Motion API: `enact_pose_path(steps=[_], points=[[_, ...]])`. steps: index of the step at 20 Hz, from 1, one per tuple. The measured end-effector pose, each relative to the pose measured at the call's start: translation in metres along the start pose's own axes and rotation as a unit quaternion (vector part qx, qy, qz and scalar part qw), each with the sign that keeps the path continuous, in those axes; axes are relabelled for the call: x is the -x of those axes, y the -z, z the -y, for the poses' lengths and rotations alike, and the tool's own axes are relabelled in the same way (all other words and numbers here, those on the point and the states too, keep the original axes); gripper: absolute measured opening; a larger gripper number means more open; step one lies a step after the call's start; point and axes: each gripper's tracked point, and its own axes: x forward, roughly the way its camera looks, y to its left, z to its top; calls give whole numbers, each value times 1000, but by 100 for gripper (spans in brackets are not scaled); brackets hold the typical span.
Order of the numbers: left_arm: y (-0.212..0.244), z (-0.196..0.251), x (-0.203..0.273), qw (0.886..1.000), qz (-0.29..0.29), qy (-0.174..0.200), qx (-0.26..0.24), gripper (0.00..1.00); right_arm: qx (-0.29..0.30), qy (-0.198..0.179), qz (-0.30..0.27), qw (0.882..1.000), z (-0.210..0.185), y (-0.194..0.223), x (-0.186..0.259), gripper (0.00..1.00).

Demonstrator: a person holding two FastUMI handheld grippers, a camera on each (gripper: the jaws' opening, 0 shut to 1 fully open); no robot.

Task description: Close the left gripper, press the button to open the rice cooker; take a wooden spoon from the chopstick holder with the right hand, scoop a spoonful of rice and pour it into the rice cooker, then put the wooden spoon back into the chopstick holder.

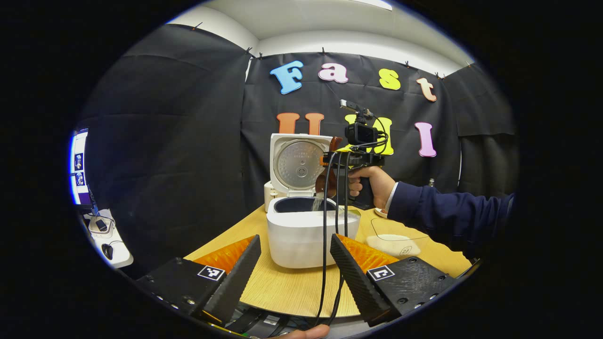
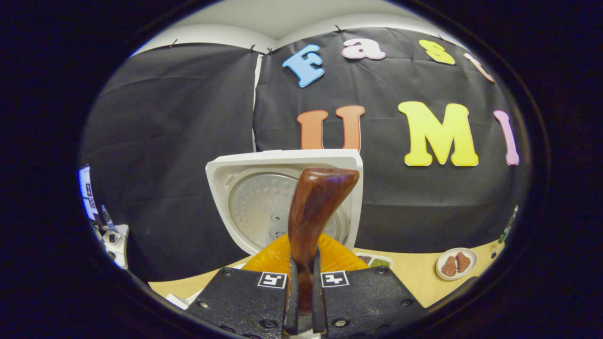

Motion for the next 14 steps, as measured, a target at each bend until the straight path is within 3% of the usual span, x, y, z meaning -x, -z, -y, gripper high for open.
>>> enact_pose_path(steps=[8,14], points=[[5,-3,3,1000,-10,-11,4,94,151,-17,35,988,-32,-2,21,13],[1,3,7,1000,-13,-15,2,94,148,-21,51,988,-26,-13,42,13]])
